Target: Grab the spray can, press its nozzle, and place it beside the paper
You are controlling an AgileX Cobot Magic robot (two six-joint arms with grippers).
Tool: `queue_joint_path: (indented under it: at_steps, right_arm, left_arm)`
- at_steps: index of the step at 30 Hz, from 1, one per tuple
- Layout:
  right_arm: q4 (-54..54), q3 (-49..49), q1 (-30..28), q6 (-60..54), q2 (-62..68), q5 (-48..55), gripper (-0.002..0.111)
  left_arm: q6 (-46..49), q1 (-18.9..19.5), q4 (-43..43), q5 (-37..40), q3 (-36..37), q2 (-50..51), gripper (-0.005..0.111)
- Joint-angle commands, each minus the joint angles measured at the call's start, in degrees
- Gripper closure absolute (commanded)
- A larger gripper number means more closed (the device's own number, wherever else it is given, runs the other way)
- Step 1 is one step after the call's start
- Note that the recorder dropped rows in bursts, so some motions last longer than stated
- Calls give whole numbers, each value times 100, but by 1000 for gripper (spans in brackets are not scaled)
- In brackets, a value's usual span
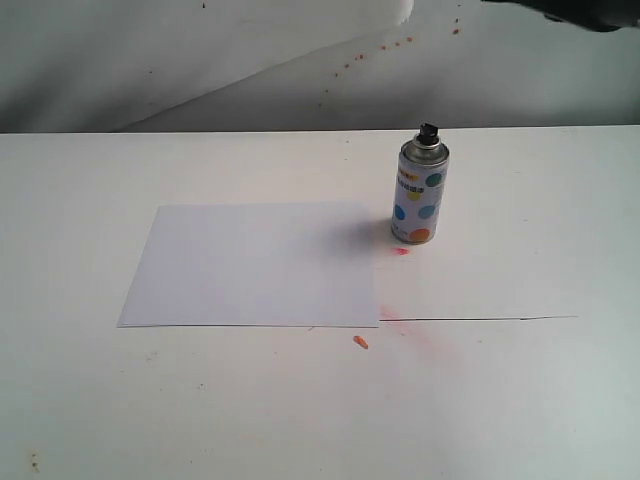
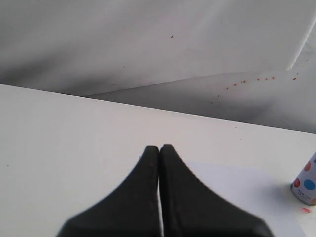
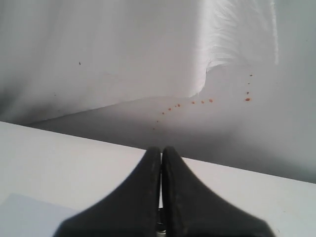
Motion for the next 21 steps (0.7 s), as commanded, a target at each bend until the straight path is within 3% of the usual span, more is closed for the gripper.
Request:
queue_joint_path:
  at_steps: [1,6,13,21]
  right_arm:
    - [39,-37,-4,29,-86,25,108]
    - [-147,-37,-4,-41,-90,52,108]
    - [-461,-37,-48,-26,-748,1704,108]
    - [-376,-37,-48,-26,-1481,1696,108]
  left_arm:
    - [0,14,15,-33,25,-27,107]
    - [0,14,15,-33,25,-27,107]
    - [0,14,15,-23,25,-27,107]
    - [0,14,15,-23,25,-27,107]
